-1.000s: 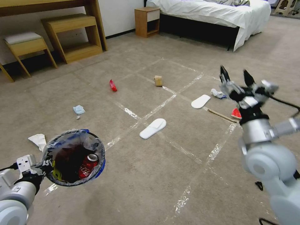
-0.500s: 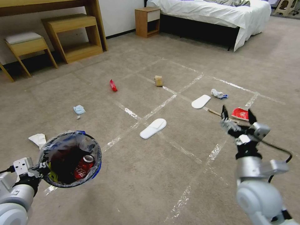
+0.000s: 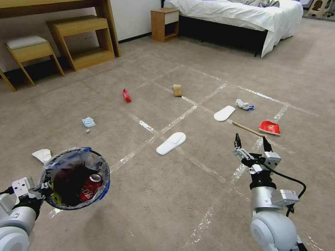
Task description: Pick up the trash bin and place the garbage on the floor into it.
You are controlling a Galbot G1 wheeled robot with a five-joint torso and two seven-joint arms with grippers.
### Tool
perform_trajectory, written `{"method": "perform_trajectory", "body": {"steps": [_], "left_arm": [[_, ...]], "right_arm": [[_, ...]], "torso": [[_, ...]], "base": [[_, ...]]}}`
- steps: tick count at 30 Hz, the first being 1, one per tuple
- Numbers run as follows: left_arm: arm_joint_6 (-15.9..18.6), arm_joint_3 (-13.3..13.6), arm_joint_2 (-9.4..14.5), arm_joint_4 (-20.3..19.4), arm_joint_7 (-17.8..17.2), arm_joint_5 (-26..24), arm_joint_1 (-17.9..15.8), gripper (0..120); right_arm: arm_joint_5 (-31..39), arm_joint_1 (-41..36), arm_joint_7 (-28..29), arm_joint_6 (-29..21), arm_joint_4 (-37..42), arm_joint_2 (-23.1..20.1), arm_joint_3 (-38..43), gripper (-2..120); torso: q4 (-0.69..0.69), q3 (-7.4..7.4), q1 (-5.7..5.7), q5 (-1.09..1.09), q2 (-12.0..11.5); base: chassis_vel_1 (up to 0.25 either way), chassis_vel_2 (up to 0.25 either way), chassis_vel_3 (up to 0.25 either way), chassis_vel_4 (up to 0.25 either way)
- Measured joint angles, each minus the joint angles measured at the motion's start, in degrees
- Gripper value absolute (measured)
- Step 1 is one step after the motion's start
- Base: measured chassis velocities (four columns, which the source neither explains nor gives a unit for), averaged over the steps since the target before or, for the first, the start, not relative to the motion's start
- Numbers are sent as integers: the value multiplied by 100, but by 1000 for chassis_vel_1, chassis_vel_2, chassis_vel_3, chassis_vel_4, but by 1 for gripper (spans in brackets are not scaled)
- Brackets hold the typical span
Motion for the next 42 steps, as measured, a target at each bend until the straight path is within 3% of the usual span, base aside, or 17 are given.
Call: {"method": "perform_trajectory", "body": {"steps": [42], "left_arm": [[-44,-53,4,-59,-6,-5,131,1]], "right_arm": [[-103,23,-47,-13,-20,9,-123,100]], "torso": [[0,0,1,0,0]], "base": [[-91,94,93,-88]]}}
